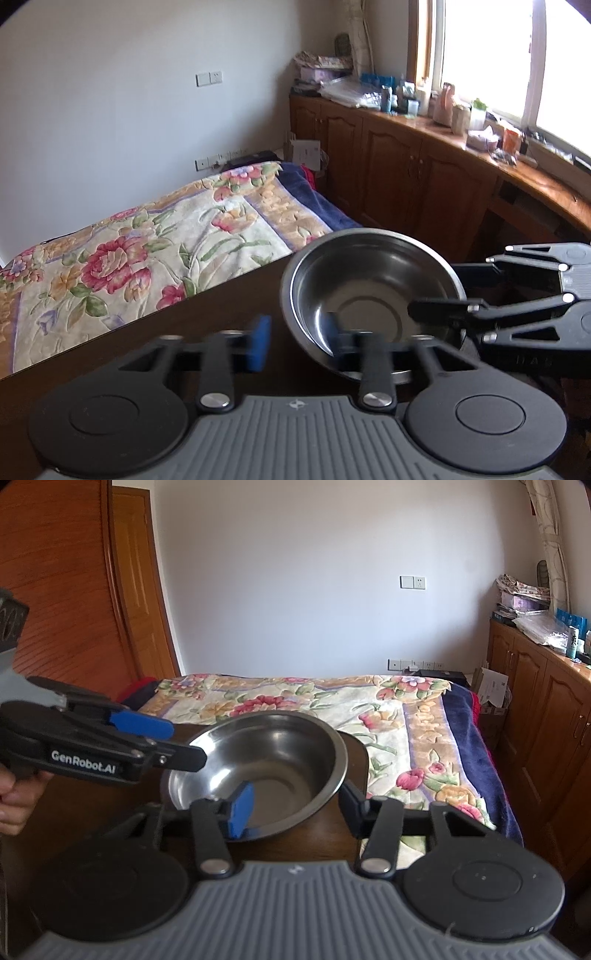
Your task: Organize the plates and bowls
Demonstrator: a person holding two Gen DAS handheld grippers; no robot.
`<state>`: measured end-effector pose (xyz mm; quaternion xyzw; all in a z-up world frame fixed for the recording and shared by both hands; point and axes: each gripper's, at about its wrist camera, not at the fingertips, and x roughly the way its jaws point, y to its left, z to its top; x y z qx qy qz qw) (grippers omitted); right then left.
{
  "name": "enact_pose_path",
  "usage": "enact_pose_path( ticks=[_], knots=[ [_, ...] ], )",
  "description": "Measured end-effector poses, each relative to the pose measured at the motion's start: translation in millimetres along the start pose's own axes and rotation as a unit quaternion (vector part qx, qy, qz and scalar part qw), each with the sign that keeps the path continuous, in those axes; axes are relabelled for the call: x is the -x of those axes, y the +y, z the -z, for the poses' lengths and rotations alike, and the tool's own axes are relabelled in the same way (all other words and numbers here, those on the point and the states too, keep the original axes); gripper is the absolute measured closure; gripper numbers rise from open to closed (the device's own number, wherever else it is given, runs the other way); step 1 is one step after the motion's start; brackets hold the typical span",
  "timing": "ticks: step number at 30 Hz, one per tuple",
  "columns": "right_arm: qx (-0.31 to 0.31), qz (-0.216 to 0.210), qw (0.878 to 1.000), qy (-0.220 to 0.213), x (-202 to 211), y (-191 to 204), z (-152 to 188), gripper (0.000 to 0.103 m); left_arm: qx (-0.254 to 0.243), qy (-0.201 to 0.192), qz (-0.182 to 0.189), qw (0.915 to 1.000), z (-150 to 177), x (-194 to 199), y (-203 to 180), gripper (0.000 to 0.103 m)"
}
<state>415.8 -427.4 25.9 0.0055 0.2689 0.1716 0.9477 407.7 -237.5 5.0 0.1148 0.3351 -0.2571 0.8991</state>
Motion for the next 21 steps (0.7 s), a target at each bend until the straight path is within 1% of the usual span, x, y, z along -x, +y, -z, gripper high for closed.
enact_pose_path(
  ticks=[2,3,5,6,11,17,21],
  knots=[
    [-0.002,-0.002,1.000,0.001,-1.1,-0.5,0.4,0.059,0.000,0.001,-0.001,1.0000,1.3,-0.1,0.7,0.054],
    [-0.003,-0.003,1.000,0.001,-1.6,-0.6,0.1,0.061,0.000,0.000,-0.002,1.0000,1.6,0.3,0.9,0.055],
    [-0.008,-0.005,1.000,0.002,-1.7,-1.9,-0.3,0.068,0.004,-0.002,0.001,1.0000,2.8,2.4,2.9,0.056],
    [-0.008,-0.004,1.000,0.002,-1.6,-2.1,-0.1,0.069,0.007,-0.002,0.002,1.0000,3.1,4.0,3.5,0.057],
    [-0.018,0.000,1.000,-0.001,-0.1,-2.3,0.1,0.078,0.010,-0.010,-0.001,0.9999,4.2,15.4,0.7,0.057],
    [-0.021,0.007,1.000,-0.008,8.5,4.5,1.3,0.087,0.011,-0.025,-0.003,0.9996,8.0,38.1,-1.8,0.057],
    [-0.020,0.007,1.000,-0.017,18.8,8.6,-0.9,0.090,0.007,-0.039,-0.005,0.9992,9.4,55.9,-4.6,0.057]
  ],
)
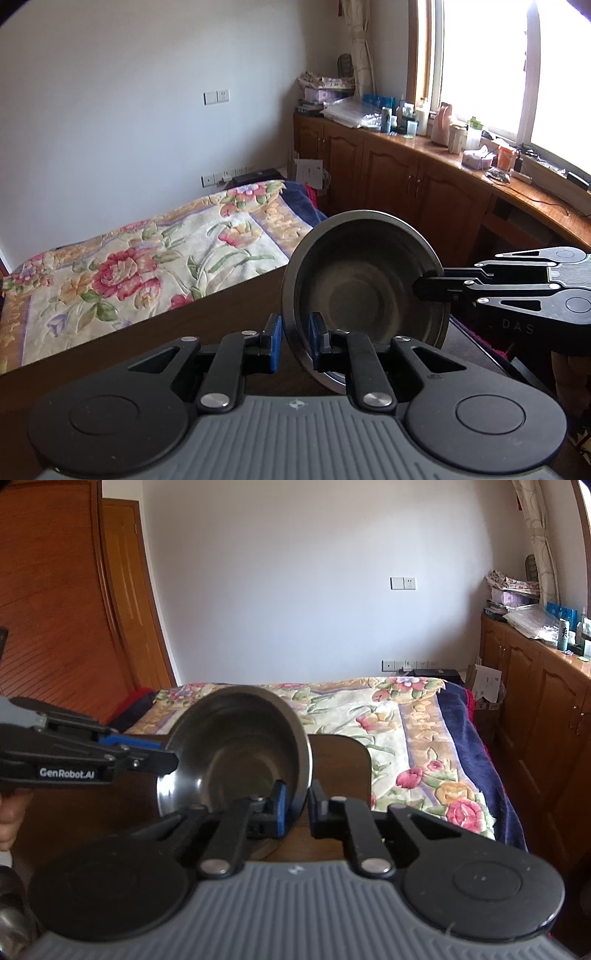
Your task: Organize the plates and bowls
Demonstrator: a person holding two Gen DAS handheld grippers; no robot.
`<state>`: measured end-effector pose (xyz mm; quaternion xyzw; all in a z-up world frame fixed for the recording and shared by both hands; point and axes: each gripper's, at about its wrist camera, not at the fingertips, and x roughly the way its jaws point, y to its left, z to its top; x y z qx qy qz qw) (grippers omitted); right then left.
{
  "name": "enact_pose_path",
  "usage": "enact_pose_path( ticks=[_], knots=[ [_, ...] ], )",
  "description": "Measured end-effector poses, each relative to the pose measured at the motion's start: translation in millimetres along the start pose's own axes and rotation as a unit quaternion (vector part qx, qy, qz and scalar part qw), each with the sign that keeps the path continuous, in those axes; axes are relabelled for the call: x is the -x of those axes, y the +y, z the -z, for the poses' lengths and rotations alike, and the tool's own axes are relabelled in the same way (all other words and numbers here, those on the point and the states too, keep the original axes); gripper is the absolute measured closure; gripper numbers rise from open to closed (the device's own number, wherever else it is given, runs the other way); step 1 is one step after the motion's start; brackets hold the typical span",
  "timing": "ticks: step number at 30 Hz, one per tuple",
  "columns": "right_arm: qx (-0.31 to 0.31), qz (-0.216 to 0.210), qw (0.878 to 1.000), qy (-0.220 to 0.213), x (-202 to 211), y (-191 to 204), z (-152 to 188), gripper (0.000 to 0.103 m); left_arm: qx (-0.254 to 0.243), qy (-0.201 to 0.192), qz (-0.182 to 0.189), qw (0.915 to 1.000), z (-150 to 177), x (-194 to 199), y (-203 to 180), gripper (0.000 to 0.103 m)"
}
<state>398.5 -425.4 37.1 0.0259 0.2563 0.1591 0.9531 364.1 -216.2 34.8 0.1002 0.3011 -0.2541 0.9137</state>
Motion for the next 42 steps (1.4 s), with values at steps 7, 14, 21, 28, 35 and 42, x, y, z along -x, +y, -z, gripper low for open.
enact_pose_path(
  ticks=[7,14,21,28,35,42],
  knots=[
    [0.005,0.004,1.000,-0.017,17.9,11.3,-2.7,0.090,-0.003,-0.019,0.003,0.9998,3.5,30.7,-3.2,0.057],
    [0.014,0.005,0.999,-0.033,40.0,26.8,-5.5,0.090,-0.004,-0.037,0.003,0.9993,10.7,63.9,-6.3,0.057],
    [0.033,0.005,0.998,-0.046,62.6,45.7,-3.9,0.093,-0.007,-0.051,0.005,0.9986,23.3,94.6,-8.3,0.057],
    [0.051,0.008,0.997,-0.058,76.7,63.1,-1.4,0.093,0.000,-0.061,0.002,0.9982,35.0,117.0,-4.9,0.058],
    [0.061,-0.001,0.996,-0.066,90.9,74.6,-1.7,0.093,0.003,-0.078,0.003,0.9969,48.3,146.9,-6.5,0.058],
    [0.072,-0.010,0.995,-0.069,106.1,88.7,11.6,0.093,0.007,-0.080,0.003,0.9967,76.9,169.1,-8.4,0.058]
  ],
)
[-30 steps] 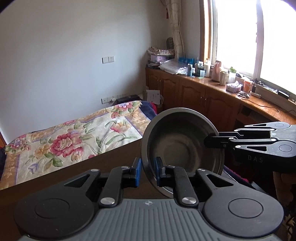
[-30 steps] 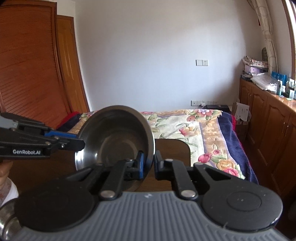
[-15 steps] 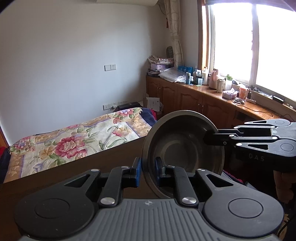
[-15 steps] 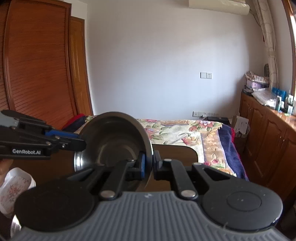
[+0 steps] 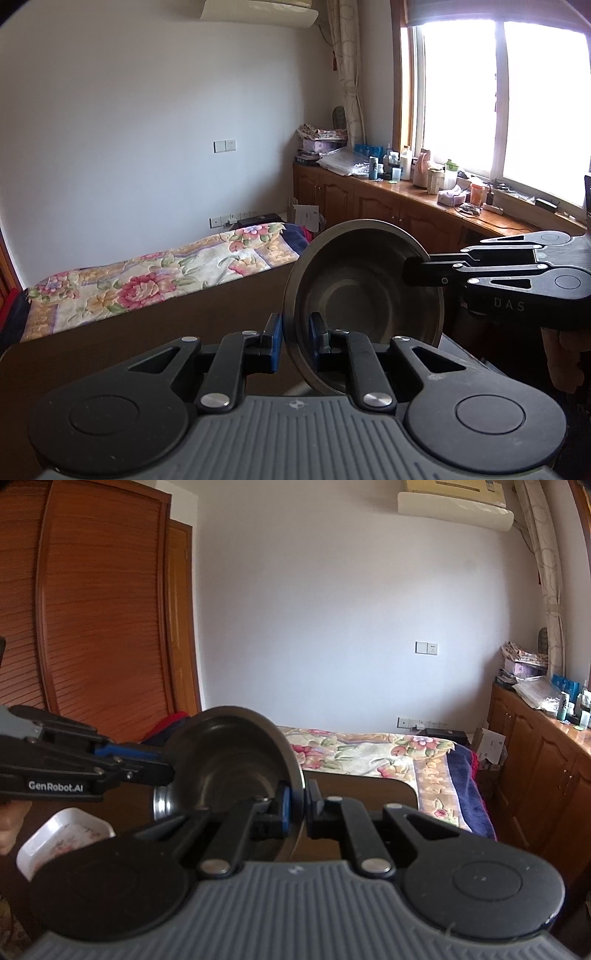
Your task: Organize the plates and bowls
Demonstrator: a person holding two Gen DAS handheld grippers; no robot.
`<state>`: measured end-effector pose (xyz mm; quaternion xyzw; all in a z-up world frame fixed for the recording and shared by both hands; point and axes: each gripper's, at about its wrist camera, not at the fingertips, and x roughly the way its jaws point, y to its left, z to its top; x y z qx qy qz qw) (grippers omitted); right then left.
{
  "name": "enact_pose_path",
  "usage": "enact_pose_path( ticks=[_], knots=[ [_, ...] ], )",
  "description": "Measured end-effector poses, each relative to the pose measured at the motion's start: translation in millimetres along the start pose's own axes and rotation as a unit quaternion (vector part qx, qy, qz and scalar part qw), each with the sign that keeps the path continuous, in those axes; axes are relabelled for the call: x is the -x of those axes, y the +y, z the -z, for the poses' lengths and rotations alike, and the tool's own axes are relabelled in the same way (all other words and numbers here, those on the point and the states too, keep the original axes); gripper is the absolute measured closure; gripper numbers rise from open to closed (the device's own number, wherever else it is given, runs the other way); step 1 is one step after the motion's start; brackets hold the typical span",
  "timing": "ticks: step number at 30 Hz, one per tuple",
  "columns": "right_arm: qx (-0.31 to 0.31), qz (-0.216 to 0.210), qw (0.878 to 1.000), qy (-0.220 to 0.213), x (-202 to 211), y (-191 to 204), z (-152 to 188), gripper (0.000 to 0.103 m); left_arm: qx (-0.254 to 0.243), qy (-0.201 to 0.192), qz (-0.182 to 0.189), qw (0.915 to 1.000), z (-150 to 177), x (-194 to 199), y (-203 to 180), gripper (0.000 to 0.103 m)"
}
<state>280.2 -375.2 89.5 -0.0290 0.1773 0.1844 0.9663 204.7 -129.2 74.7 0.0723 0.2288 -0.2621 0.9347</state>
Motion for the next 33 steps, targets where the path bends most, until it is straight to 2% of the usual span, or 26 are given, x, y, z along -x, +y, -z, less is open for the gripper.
enact_pose_path(
  ticks=[8,16,33],
  knots=[
    [0.005,-0.020,1.000,0.013,12.7,18.4,17.6,0.093,0.011,0.000,-0.002,0.9999,35.5,25.9,-3.2,0.058],
    [0.003,-0.032,0.999,0.027,21.1,35.0,36.6,0.093,0.033,0.010,-0.006,0.9994,59.9,31.5,-8.0,0.058],
    [-0.004,-0.037,0.998,0.042,16.7,43.3,56.9,0.093,0.049,0.025,-0.010,0.9984,80.6,21.1,-6.8,0.058]
  ],
)
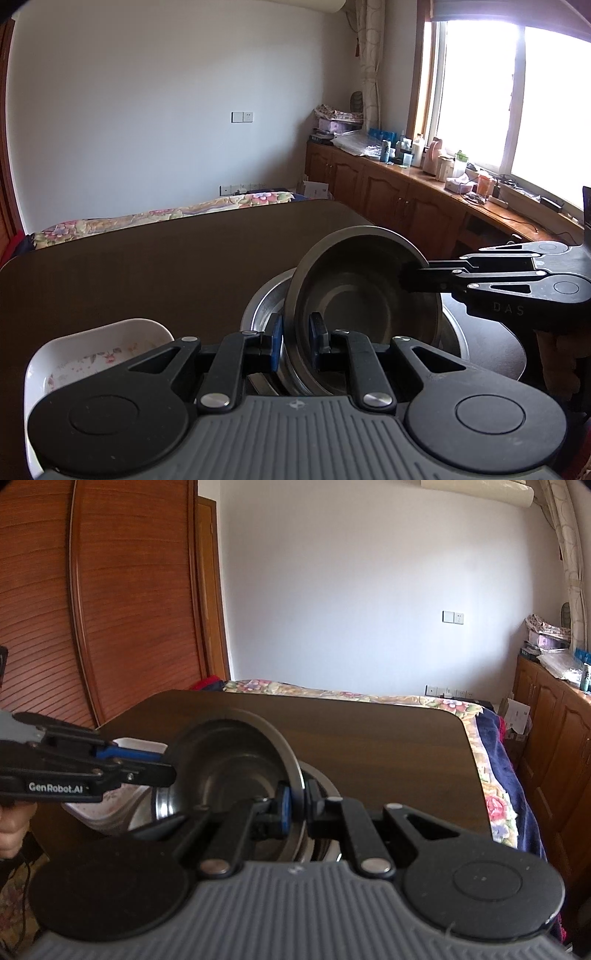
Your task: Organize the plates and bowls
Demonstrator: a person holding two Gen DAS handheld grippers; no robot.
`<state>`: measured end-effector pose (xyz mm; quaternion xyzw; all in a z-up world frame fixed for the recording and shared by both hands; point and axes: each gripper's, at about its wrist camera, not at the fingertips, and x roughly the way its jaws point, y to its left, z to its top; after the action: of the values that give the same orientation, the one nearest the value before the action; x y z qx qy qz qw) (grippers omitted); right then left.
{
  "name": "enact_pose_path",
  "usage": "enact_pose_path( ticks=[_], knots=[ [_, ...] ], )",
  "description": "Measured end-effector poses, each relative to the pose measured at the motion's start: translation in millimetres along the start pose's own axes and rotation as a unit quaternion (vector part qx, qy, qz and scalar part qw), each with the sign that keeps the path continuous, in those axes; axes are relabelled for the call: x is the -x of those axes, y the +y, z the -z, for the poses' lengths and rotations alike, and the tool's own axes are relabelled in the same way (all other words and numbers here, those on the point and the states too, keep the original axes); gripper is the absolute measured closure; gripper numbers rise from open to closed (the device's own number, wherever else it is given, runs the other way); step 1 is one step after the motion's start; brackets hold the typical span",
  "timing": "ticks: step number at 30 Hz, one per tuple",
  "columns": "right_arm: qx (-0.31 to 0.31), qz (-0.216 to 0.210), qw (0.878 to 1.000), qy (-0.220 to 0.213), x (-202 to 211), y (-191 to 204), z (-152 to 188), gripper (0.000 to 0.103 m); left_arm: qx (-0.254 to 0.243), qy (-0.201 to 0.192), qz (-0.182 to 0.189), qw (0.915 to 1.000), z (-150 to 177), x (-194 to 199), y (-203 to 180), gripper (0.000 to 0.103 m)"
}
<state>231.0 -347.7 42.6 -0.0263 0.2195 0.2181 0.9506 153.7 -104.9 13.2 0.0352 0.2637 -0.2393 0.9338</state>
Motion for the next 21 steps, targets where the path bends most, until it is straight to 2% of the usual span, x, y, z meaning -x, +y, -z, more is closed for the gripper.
enact_pose_path(
  ticks=[21],
  knots=[
    [0.004,0.016,1.000,-0.005,-5.8,7.0,6.6,0.092,-0.003,0.006,-0.015,0.9999,5.3,-10.0,-2.9,0.058]
  ],
)
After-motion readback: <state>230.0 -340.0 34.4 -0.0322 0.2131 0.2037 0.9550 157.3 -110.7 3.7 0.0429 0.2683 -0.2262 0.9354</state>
